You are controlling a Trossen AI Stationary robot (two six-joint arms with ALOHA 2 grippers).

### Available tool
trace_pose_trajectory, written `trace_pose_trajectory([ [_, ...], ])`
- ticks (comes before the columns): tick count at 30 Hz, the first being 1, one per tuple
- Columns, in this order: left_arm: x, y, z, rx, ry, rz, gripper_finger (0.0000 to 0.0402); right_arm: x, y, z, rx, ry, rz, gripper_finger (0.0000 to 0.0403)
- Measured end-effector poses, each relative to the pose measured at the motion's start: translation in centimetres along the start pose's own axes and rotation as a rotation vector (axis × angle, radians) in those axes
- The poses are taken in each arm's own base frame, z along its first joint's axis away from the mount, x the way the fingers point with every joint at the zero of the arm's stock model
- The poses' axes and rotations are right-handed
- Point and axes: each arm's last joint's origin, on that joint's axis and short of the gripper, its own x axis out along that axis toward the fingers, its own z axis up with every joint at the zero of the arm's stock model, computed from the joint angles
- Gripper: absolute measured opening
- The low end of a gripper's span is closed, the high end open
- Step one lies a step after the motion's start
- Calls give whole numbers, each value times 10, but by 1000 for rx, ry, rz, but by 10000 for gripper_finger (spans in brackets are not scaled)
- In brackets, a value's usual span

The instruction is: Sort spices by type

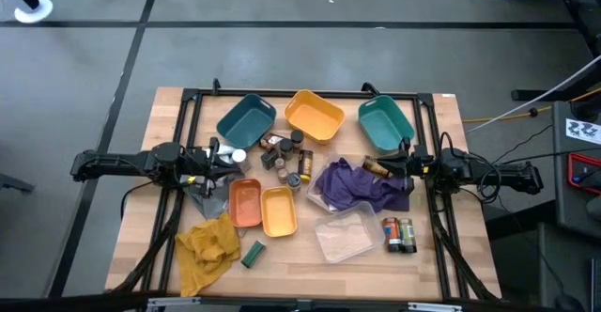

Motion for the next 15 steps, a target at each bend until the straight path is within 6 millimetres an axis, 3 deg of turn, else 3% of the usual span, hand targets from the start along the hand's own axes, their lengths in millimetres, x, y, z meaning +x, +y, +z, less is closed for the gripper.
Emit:
trace_pose_trajectory([
  [15,0,0,0,2,0,0,0,0,0,1,5,-12,2,39],
])
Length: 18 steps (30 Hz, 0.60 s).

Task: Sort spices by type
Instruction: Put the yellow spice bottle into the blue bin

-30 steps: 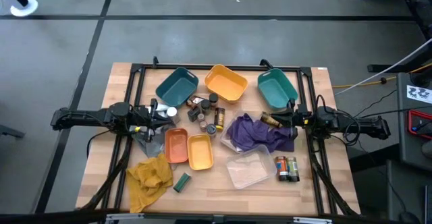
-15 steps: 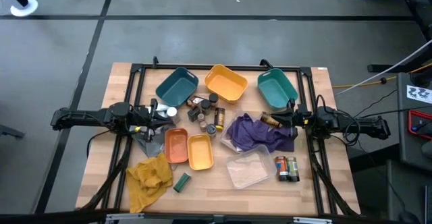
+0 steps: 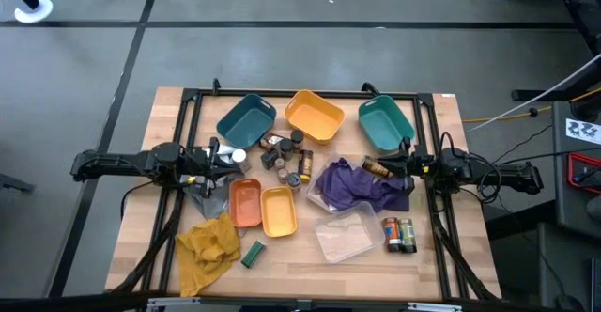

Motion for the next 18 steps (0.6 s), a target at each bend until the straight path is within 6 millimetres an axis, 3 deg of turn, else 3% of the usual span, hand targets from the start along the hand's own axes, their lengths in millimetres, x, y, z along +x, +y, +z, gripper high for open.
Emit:
trace_pose_trajectory([
  [7,0,0,0,35,0,0,0,0,0,0,100,-3,1,39],
  [18,0,0,0,23,0,0,0,0,0,0,105,-7,-17,39],
])
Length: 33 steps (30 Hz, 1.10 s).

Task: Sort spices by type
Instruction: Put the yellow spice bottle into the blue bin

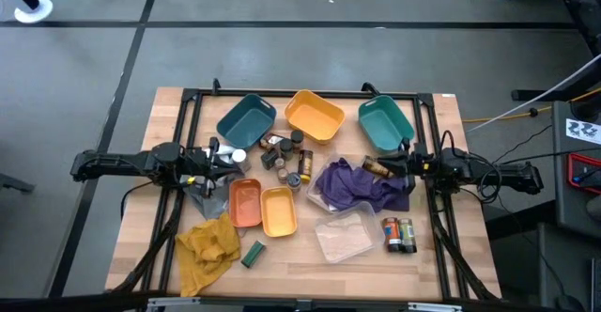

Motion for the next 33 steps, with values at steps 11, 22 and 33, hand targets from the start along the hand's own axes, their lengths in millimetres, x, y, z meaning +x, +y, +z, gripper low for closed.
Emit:
trace_pose_trajectory([
  [11,0,0,0,9,-1,0,0,0,-1,0,-2,-10,-27,92],
  [22,0,0,0,51,-2,1,0,-5,8,29,-20,-95,-1,240],
  [33,0,0,0,61,-2,7,0,-7,17,56,-158,-44,14,261],
])
